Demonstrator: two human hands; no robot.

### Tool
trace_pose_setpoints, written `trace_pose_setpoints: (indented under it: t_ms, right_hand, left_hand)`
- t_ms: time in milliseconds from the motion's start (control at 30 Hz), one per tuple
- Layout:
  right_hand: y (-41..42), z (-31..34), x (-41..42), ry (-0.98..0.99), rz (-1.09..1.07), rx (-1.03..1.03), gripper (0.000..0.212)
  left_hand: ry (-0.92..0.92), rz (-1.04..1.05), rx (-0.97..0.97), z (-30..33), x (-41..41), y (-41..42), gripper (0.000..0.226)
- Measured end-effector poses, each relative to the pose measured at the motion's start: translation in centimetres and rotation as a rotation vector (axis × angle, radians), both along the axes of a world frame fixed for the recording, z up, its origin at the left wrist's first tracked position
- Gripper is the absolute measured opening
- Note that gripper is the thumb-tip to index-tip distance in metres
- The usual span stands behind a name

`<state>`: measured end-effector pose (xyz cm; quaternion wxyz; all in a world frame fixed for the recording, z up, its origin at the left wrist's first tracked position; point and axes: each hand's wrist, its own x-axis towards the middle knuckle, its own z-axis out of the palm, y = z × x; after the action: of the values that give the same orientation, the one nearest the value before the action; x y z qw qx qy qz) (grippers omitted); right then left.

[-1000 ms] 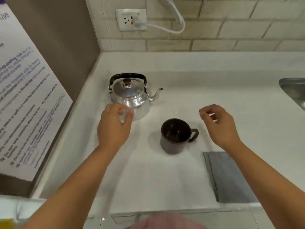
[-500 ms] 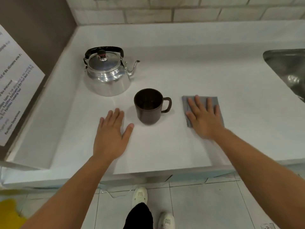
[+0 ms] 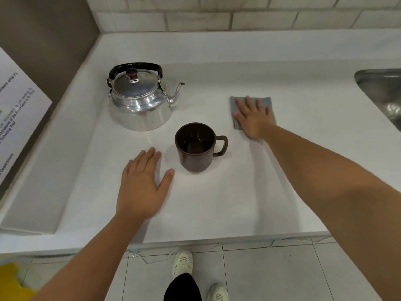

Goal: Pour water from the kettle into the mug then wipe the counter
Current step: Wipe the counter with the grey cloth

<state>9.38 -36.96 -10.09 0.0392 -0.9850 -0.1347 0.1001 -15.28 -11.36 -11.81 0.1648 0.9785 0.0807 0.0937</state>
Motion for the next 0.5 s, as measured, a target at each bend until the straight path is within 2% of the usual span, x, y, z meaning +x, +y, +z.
trace_pose_setpoints:
  t_ms: [100, 267, 500]
  right_hand:
    - [-2.0, -0.5, -4.8, -0.06, -0.049, 0.047, 0.059]
    - [-3.2, -0.9, -17.8, -0.052, -0.025, 0.112, 0.063]
    - [0.8, -0.2, -29.0, -0.007, 0.228, 0.131, 0.058]
  left_hand:
    - [0.002, 0.005, 0.009, 0.2, -0.1, -0.1, 0.065]
    - [0.019, 0.009, 0.032, 0.4, -0.2, -0.3, 0.067]
    - [0.083, -0.026, -0.007, 1.2, -0.7, -0.4, 0.062]
